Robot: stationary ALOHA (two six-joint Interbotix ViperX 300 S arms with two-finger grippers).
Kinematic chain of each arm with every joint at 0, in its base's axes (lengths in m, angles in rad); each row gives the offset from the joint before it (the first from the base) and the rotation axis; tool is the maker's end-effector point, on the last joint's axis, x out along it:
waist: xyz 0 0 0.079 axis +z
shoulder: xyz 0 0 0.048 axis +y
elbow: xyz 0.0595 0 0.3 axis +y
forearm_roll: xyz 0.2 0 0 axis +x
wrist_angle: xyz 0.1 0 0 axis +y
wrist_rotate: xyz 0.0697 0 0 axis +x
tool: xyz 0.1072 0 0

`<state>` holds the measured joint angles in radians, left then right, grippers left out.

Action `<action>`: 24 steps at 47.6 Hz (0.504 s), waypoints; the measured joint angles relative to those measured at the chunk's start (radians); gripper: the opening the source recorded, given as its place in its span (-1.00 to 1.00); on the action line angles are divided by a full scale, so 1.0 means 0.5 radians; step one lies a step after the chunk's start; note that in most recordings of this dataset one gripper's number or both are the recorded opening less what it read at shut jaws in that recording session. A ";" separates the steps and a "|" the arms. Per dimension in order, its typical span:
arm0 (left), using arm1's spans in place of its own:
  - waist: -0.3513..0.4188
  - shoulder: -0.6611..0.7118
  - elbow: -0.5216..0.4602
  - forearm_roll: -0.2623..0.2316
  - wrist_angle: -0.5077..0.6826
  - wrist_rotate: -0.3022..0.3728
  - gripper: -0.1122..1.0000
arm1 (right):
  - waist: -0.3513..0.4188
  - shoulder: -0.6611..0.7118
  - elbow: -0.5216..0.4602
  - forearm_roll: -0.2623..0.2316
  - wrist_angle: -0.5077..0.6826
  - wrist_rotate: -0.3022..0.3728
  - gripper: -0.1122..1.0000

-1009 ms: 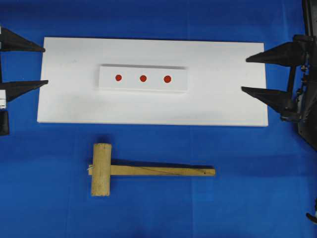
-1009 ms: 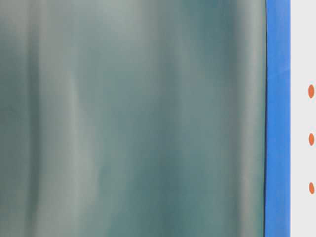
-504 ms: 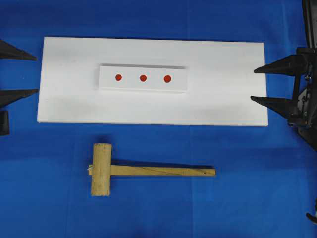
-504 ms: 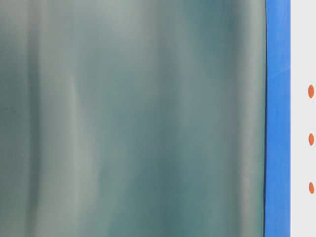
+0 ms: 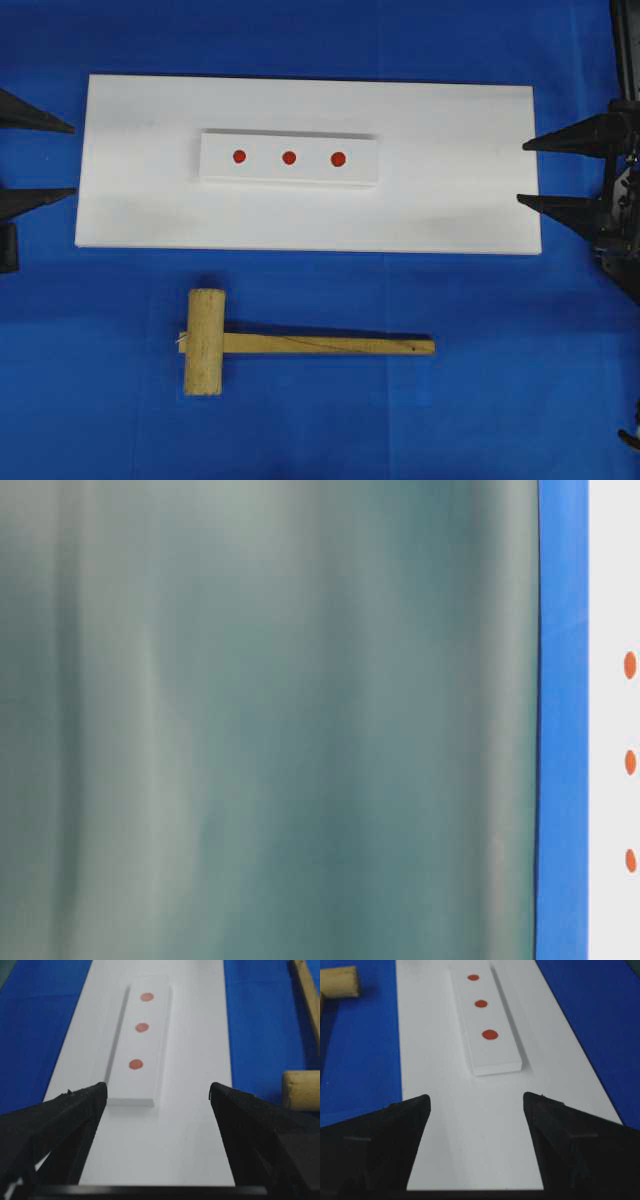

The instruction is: Hit the mark with a hammer.

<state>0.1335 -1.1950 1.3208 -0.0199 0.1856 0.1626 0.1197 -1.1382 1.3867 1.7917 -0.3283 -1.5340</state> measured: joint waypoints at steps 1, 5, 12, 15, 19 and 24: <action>0.003 0.003 0.000 0.000 -0.006 -0.003 0.66 | 0.003 0.000 0.000 0.000 0.003 0.000 0.33; 0.000 0.003 0.000 0.000 -0.006 0.003 0.66 | 0.000 0.000 0.003 0.000 0.012 0.000 0.33; -0.012 0.000 0.012 0.000 -0.006 0.012 0.66 | 0.000 0.000 0.000 0.000 0.009 0.000 0.33; -0.018 0.003 0.018 0.000 -0.006 0.012 0.66 | 0.000 0.000 0.000 0.000 0.012 0.000 0.33; -0.025 0.003 0.021 0.000 -0.006 0.009 0.66 | 0.003 0.000 0.003 0.000 0.012 0.000 0.33; -0.028 0.003 0.025 0.000 0.000 0.009 0.66 | 0.003 0.000 0.000 0.000 0.012 0.000 0.33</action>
<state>0.1197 -1.1934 1.3330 -0.0199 0.1856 0.1672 0.1212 -1.1382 1.3867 1.7917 -0.3221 -1.5340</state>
